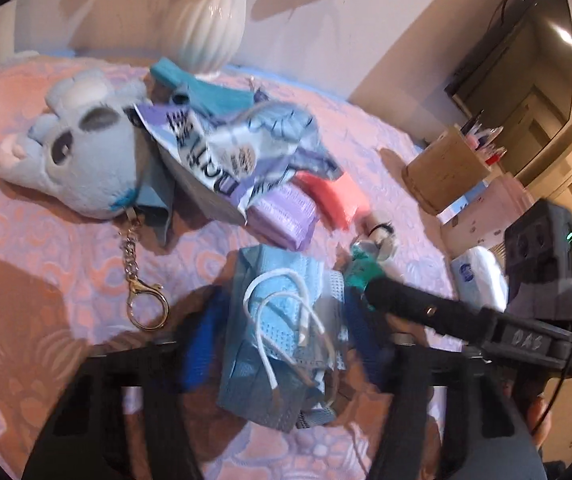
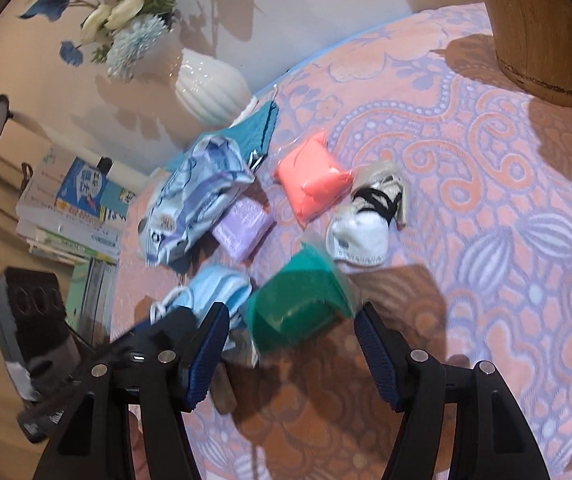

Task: Organize books
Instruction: 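Grasp the blue face mask with left gripper while right gripper grasps the green pouch, then carry the face mask and green pouch over the amber glass plate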

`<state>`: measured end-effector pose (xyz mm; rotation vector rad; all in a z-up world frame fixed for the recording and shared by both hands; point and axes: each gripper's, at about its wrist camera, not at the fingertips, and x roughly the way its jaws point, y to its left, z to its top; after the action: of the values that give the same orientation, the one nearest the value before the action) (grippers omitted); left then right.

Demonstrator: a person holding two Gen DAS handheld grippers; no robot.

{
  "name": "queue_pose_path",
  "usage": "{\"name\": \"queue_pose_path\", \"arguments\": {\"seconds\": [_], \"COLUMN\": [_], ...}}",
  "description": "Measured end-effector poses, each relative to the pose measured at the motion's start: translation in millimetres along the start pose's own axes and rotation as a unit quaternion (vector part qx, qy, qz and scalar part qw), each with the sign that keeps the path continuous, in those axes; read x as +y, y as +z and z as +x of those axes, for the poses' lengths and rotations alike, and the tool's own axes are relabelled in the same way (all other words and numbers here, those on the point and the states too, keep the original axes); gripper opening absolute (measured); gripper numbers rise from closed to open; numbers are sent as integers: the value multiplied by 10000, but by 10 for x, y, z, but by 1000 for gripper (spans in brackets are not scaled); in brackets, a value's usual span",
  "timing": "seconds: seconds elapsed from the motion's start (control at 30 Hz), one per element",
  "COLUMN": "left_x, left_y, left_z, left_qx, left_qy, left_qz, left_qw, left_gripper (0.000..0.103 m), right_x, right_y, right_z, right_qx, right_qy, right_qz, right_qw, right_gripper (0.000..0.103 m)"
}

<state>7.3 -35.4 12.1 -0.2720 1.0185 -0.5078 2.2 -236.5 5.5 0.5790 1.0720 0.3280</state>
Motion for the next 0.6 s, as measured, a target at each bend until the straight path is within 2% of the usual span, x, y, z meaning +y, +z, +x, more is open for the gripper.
{"name": "queue_pose_path", "arguments": {"seconds": [0.1,0.13,0.27,0.4,0.5,0.57,0.6], "left_x": [19,32,94,175,209,176,156], "left_y": [-13,-18,-42,-67,-79,-80,-84], "left_z": [32,-4,-277,-492,-581,-618,-635], "left_qx": [-34,-98,-473,-706,-787,-840,-858], "left_qy": [36,-8,52,122,95,114,106], "left_qz": [-62,-93,-121,-236,-294,-290,-277], "left_qw": [10000,9999,9988,9972,9964,9960,9959], "left_gripper": [17,14,14,14,14,14,14], "right_x": [40,54,131,171,259,325,344], "right_y": [47,53,76,97,67,26,11], "right_z": [50,61,121,170,221,257,275], "right_qx": [-42,-60,-179,-332,-452,-548,-583], "right_qy": [-89,-136,-354,-530,-832,-1141,-1295], "right_qz": [-8,-23,-173,-289,-563,-822,-943], "right_qw": [10000,9999,9991,9976,9939,9885,9854], "right_gripper": [64,64,64,64,64,54,53]}}
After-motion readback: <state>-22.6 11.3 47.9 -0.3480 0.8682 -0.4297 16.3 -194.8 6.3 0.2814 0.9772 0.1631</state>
